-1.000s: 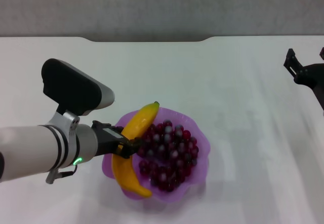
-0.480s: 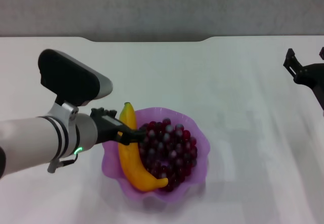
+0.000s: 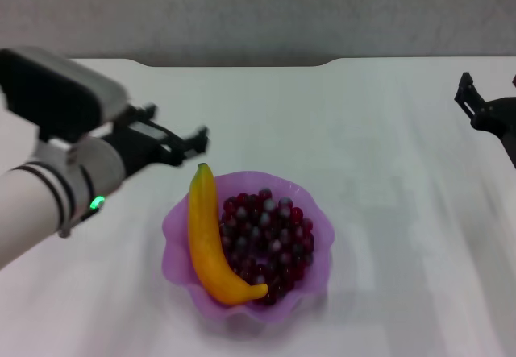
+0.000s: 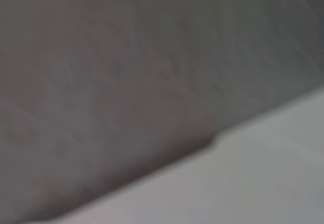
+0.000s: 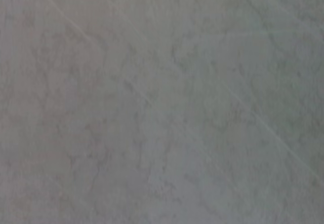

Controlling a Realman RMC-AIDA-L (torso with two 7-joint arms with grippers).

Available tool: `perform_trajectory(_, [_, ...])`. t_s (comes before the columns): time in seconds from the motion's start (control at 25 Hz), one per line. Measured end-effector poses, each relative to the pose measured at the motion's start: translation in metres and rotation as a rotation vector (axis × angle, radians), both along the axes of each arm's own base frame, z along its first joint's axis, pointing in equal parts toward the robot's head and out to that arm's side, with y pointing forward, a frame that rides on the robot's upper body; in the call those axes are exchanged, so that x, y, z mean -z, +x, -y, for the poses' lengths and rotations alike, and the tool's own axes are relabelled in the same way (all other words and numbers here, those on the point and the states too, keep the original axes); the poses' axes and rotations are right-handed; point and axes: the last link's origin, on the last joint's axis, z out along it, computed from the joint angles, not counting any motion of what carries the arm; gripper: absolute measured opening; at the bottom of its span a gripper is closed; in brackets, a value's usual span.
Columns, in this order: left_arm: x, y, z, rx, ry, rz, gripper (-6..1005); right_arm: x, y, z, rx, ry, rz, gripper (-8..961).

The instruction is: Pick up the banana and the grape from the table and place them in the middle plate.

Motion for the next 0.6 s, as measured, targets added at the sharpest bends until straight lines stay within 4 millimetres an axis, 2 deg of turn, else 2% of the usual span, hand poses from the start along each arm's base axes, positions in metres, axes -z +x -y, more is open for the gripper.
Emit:
perform_trajectory(0.16, [-0.012,-0.009,-0.004,0.042,0.129,0.048,894,0.000,-0.001,0.000,-0.004,0.003,-0.001,859])
perform_trajectory(0.4, [-0.027,-0.035,-0.010,0.066,0.307,0.109,894,-0.002,-0.002,-0.001,-0.011,0.011,-0.001,859])
perform_trajectory(0.6, [-0.031,-0.052,-0.016,0.034,0.367,0.181,894,-0.003,-0.003,-0.001,-0.016,0.022,-0.006,858])
